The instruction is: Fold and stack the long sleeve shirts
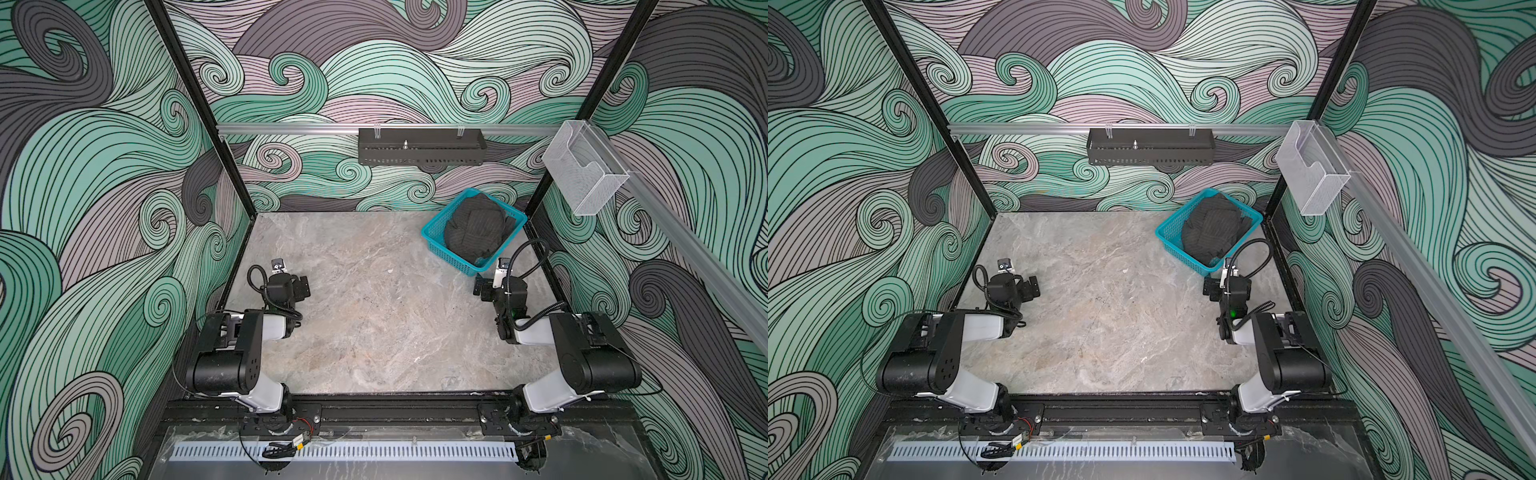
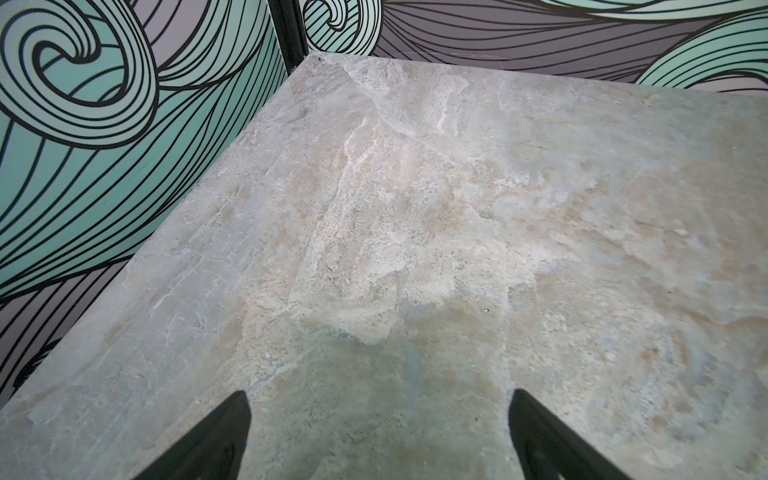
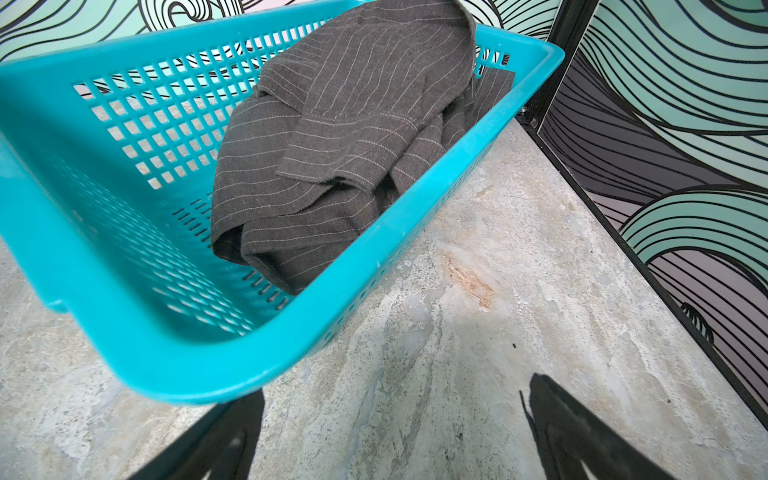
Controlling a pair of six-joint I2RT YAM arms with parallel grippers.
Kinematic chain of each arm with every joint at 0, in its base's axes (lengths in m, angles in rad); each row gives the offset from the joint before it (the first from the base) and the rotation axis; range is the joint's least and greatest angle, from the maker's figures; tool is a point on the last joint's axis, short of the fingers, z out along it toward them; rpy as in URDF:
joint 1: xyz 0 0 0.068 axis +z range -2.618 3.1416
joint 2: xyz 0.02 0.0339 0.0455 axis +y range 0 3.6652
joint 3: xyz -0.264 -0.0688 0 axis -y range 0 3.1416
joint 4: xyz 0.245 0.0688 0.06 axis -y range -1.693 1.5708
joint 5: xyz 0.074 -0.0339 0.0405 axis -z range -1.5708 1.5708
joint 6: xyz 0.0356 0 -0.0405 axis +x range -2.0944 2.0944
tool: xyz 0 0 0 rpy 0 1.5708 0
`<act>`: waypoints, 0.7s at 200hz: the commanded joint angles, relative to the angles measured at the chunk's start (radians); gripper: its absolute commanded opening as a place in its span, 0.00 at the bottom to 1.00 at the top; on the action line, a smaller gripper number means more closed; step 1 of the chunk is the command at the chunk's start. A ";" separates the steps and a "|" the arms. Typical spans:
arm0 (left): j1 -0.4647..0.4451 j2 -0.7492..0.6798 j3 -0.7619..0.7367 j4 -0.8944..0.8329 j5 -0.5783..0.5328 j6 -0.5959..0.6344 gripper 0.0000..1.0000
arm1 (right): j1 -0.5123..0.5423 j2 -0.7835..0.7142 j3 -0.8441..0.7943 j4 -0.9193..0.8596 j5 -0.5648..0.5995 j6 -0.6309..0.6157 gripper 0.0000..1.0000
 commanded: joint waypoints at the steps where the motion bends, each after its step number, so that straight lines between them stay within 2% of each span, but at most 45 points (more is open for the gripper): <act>1: -0.011 -0.010 0.029 0.007 -0.011 0.004 0.99 | -0.007 -0.012 0.015 0.007 -0.009 0.008 0.99; 46: -0.014 -0.016 0.022 0.013 -0.013 0.005 0.96 | -0.008 -0.015 0.013 0.007 -0.014 0.008 0.99; 57: -0.020 -0.032 0.016 0.022 -0.046 0.014 0.96 | -0.007 -0.038 0.009 0.020 0.001 0.007 0.98; 71: -0.042 -0.097 0.043 -0.073 -0.087 0.034 0.96 | 0.012 -0.199 0.075 -0.267 0.091 0.021 0.97; 76: -0.058 -0.133 0.076 -0.150 -0.130 0.038 0.96 | 0.014 -0.273 0.120 -0.418 0.148 0.082 0.99; 80: -0.070 -0.163 0.113 -0.239 -0.154 0.033 0.96 | 0.005 -0.323 0.174 -0.555 0.170 0.177 0.99; 87: -0.083 -0.200 0.190 -0.395 -0.196 -0.026 0.96 | -0.020 -0.388 0.263 -0.743 0.143 0.288 0.98; 97: -0.084 -0.230 0.284 -0.555 -0.219 -0.182 0.96 | -0.032 -0.427 0.353 -0.881 0.099 0.375 0.96; 105: -0.084 -0.240 0.371 -0.679 -0.173 -0.251 0.95 | -0.032 -0.436 0.425 -0.987 0.087 0.423 0.95; 118: -0.083 -0.232 0.523 -0.874 -0.022 -0.274 0.92 | -0.040 -0.416 0.536 -1.135 0.062 0.478 0.96; 140: -0.092 -0.193 0.710 -1.139 0.166 -0.325 0.90 | -0.069 -0.341 0.653 -1.280 -0.071 0.546 0.98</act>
